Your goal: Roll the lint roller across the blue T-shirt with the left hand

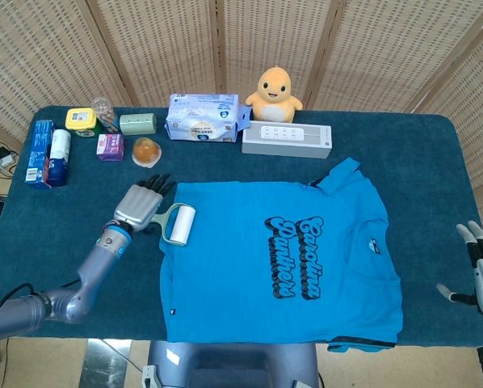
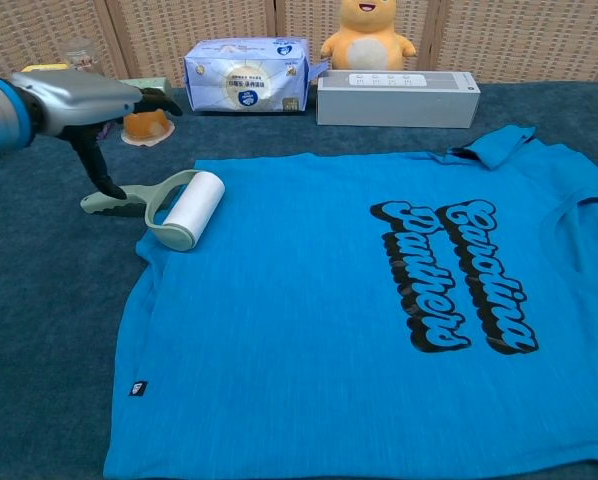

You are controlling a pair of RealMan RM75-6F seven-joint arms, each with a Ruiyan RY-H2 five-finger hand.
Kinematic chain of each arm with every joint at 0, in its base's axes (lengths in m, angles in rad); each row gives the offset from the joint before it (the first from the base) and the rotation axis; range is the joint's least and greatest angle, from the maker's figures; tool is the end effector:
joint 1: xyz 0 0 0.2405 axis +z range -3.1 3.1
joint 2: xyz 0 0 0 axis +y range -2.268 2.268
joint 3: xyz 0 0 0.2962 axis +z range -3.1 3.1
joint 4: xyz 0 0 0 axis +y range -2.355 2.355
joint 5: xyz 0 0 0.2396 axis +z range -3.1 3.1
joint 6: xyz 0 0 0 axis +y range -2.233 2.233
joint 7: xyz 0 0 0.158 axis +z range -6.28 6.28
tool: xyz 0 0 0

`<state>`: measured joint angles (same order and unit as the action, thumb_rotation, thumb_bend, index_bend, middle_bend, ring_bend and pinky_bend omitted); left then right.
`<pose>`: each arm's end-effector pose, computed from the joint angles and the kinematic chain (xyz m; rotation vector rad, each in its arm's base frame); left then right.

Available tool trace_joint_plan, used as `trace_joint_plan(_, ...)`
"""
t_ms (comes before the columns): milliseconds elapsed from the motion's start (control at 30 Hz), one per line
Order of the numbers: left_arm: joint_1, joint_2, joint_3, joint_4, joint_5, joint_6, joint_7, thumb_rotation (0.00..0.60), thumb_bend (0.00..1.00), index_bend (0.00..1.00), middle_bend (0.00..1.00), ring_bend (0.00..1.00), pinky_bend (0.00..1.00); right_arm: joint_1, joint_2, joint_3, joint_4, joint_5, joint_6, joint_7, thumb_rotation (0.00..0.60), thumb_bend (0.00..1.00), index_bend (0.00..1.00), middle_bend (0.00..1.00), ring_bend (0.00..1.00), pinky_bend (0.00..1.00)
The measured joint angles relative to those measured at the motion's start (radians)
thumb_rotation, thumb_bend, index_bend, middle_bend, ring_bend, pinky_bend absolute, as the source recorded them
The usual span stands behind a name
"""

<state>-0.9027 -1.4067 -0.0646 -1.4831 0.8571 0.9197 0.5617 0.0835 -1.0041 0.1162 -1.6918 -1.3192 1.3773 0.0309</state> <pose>-0.1905 0.4285 -0.0087 -1.9159 -0.7428 -0.6049 -0.3743 -0.2127 0.1888 1.2468 -1.0074 0.8134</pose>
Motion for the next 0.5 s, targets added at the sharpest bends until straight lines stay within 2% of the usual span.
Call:
trace_joint_plan(133, 0.07, 0.058, 0.022, -0.076, 0.065, 0.092, -0.036, 0.6, 0.08, 0.0, 0.0, 0.0, 0.07, -0.001, -0.001, -0.002, -0.001, -0.005, 0.004, -0.005, 0.6, 0.0, 0.0, 0.0, 0.0, 0.0)
trace_joint_plan(267, 0.154, 0.084, 0.05, -0.097, 0.138, 0.208, -0.099, 0.6, 0.06, 0.0, 0.0, 0.0, 0.06, 0.0, -0.008, -0.003, 0.006, -0.007, 0.009, -0.03, 0.6, 0.0, 0.0, 0.0, 0.0, 0.0)
trace_joint_plan(500, 0.361, 0.095, 0.11, -0.059, 0.388, 0.483, -0.319, 0.6, 0.05, 0.0, 0.0, 0.0, 0.06, -0.002, -0.057, 0.01, 0.066, 0.0, 0.073, -0.17, 0.6, 0.0, 0.0, 0.0, 0.0, 0.0)
